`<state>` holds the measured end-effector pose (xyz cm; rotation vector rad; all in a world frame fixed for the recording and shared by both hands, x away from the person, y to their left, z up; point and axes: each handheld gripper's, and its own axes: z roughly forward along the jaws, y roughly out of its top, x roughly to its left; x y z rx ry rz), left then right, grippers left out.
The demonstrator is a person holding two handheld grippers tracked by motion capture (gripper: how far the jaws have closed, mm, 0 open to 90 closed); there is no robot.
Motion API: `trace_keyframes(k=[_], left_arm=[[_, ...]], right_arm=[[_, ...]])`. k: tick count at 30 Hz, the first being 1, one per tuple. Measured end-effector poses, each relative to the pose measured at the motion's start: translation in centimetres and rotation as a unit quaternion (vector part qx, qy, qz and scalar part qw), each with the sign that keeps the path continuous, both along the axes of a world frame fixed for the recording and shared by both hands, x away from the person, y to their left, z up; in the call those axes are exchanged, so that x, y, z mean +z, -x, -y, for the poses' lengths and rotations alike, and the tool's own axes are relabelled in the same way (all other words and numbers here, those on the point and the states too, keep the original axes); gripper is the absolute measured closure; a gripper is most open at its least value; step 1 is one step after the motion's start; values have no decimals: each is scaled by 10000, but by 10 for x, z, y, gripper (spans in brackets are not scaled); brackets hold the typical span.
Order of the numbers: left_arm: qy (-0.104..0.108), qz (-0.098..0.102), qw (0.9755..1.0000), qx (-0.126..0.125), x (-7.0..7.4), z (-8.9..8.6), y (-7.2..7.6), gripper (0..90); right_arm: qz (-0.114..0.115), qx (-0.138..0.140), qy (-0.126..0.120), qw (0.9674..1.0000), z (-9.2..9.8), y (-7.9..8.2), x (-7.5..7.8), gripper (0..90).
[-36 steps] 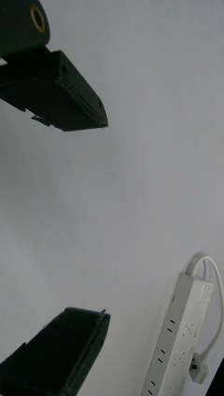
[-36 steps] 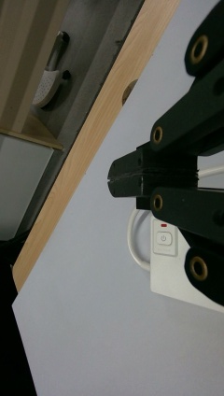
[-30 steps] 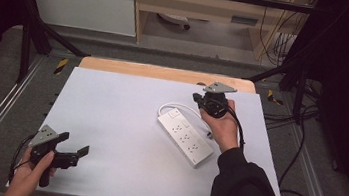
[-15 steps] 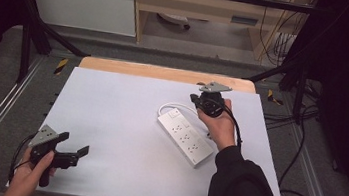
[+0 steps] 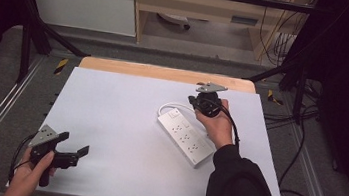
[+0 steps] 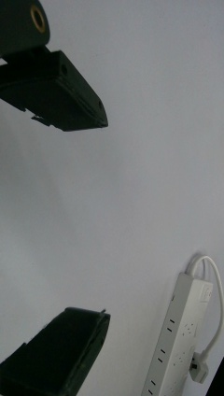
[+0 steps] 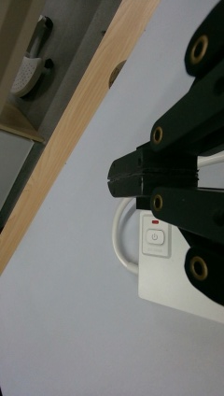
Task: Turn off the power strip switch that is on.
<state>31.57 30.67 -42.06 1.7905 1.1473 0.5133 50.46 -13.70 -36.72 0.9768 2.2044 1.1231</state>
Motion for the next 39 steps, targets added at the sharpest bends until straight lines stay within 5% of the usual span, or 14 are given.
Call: trace_keyframes(k=[23,39], left_arm=[[-20,-19,10000,1,0,-1,0,65],[-33,-21,10000,-4,0,0,0,66]], right_arm=[[-335,132,307,9989,-12,-4,-22,900],[-440,119,233,9987,-6,5,-34,900]])
